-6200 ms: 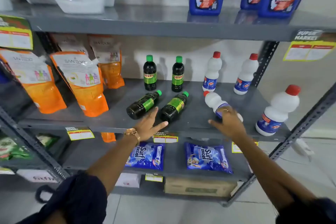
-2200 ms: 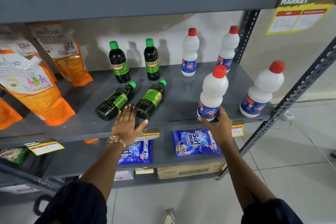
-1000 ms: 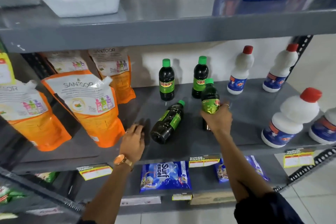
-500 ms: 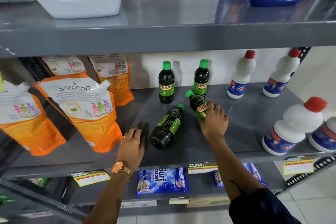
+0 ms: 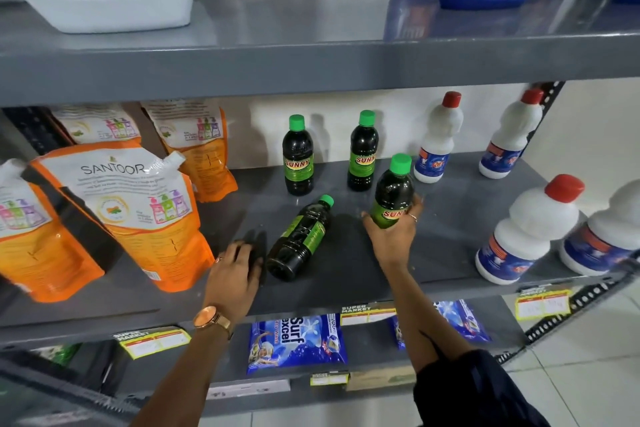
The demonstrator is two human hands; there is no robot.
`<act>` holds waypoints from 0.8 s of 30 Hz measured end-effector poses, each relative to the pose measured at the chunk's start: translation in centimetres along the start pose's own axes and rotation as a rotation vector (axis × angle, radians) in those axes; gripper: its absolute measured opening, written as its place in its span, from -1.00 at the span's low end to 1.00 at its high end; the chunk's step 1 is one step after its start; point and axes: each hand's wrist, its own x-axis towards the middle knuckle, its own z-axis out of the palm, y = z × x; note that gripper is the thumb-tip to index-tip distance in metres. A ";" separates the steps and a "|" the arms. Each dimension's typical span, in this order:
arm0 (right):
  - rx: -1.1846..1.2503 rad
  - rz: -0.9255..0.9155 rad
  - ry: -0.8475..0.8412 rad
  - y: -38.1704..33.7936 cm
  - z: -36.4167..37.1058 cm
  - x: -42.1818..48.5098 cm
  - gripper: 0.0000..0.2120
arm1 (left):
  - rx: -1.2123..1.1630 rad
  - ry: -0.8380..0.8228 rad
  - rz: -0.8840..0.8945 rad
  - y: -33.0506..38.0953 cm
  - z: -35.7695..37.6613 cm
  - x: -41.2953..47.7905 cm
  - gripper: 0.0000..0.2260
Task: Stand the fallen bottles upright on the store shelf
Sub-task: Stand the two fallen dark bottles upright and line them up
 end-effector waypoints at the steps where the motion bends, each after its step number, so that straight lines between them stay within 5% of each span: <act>1: -0.022 -0.014 -0.044 0.4 -0.2 -0.1 -0.20 | -0.004 -0.003 0.003 0.0 0.0 0.0 -0.74; 16: -0.238 0.009 -0.057 2.1 -1.2 0.4 -0.24 | -0.014 -0.029 -0.008 0.3 -0.5 -0.2 -0.71; 24: -0.263 0.009 -0.195 2.2 -5.3 -1.2 -0.26 | -0.005 -0.027 0.015 -0.3 -0.2 -0.1 -0.69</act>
